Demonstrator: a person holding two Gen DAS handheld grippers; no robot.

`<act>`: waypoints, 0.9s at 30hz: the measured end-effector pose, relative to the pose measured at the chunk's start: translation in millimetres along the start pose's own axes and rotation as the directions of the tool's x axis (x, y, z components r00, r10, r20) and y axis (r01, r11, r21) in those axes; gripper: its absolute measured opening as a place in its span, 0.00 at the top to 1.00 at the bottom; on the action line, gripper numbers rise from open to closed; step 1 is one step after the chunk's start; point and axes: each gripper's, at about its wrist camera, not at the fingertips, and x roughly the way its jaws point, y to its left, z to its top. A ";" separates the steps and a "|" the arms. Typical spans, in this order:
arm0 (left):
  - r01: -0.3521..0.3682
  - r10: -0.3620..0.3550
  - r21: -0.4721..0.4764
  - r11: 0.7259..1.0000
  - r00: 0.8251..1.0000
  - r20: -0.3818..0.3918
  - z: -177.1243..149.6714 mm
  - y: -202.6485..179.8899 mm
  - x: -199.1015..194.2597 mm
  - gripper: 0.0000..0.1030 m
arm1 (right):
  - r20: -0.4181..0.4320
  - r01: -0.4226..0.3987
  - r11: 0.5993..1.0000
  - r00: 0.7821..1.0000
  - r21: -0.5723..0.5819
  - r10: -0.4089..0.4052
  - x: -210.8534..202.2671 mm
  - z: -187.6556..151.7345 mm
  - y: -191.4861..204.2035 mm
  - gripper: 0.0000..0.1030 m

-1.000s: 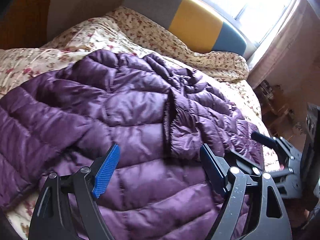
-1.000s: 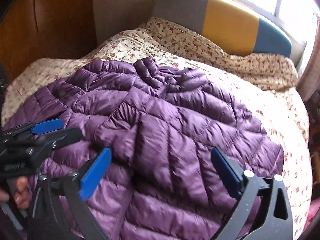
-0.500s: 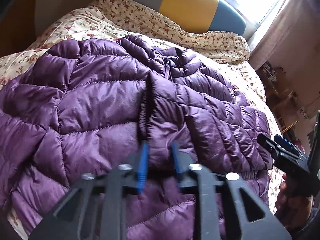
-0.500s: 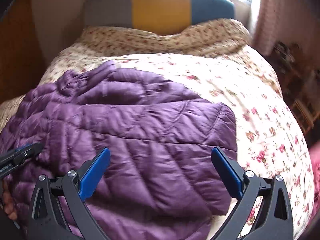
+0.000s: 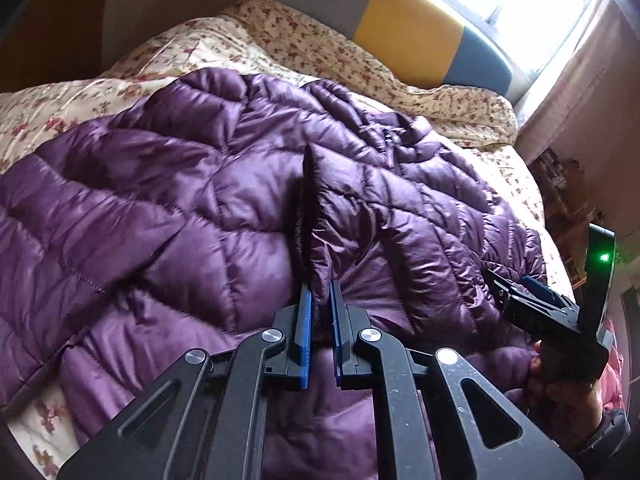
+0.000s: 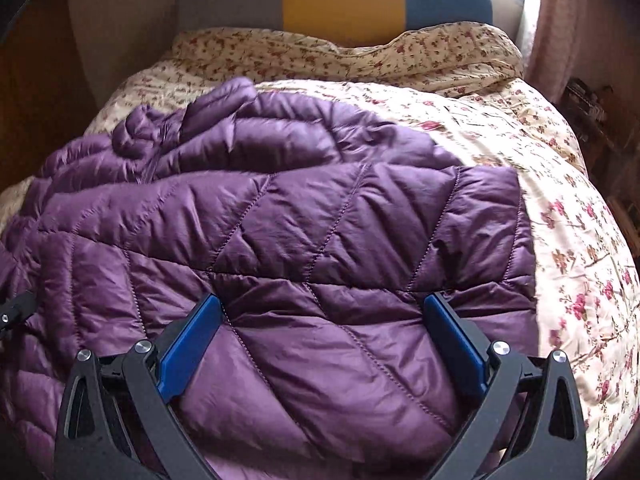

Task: Fold large clothes
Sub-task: 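Grasp the jacket side edge with the left gripper and lift it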

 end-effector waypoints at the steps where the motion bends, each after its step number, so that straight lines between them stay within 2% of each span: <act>1: 0.003 -0.003 -0.006 1.000 1.000 -0.004 -0.7 2.2 1.1 0.92 | -0.006 0.010 1.000 1.000 -0.003 -0.010 4.5 -0.9 2.8 0.02; 4: -0.016 0.017 -0.015 1.000 1.000 0.012 -2.4 4.5 0.0 0.76 | -0.005 0.044 0.999 0.999 -0.002 -0.044 15.9 -5.0 8.5 0.02; 6: -0.026 0.026 -0.017 1.000 0.999 0.027 -3.8 3.9 -3.0 0.46 | 0.001 0.057 0.998 0.998 -0.010 -0.057 19.9 -6.0 10.6 0.02; 8: -0.039 0.039 -0.016 0.999 0.998 0.053 -6.0 2.3 -8.9 0.38 | 0.005 0.053 0.999 0.999 -0.006 -0.053 23.0 -6.0 9.8 0.02; 13: -0.084 0.085 -0.021 0.996 0.994 0.064 -12.3 2.8 -22.3 0.38 | 0.019 0.060 0.998 0.998 -0.012 -0.059 25.5 -7.2 10.5 0.02; 16: -0.096 0.101 -0.061 0.993 0.991 0.084 -22.7 14.2 -43.7 0.38 | 0.026 0.061 0.998 0.998 -0.013 -0.061 24.0 -9.6 10.8 0.02; 20: -0.128 0.145 -0.155 0.980 0.985 0.099 -44.0 50.7 -85.0 0.38 | 0.031 0.061 0.998 0.998 -0.012 -0.060 23.5 -10.7 10.9 0.02; 21: -0.142 0.161 -0.178 0.974 0.982 0.097 -49.9 61.0 -94.4 0.34 | 0.032 0.060 0.998 0.998 -0.011 -0.059 23.3 -10.7 10.8 0.02; 23: -0.181 0.212 -0.243 0.953 0.971 0.108 -65.4 85.9 -118.1 0.28 | 0.034 0.060 0.998 0.998 -0.012 -0.060 22.9 -10.7 11.2 0.02; 27: -0.186 0.263 -0.428 0.884 0.956 0.130 -107.3 147.3 -174.7 0.28 | 0.037 0.059 0.998 0.998 -0.011 -0.059 22.5 -11.8 11.2 0.02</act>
